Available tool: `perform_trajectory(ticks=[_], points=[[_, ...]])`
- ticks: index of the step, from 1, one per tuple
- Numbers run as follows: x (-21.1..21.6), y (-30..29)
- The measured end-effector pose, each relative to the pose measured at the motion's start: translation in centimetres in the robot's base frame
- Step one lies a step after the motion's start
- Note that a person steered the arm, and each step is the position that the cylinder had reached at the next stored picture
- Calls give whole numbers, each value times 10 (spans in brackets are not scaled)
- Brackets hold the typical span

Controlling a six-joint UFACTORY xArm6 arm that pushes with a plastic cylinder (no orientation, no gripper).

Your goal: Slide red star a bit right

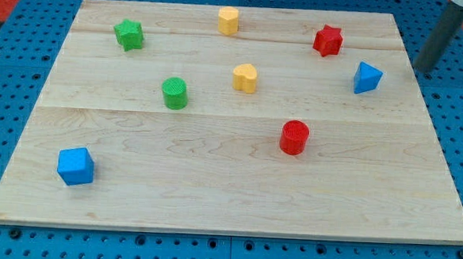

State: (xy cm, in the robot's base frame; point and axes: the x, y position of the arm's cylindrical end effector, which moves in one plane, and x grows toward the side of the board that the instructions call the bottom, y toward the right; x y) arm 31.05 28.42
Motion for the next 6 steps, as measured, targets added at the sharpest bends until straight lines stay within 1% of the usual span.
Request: perform_trajectory(ticks=[1,2,3,4,5,6], points=[[-35,-48],[-58,-80],[-101,-92],[-110,-155],[-98,-200],[-63,-188]])
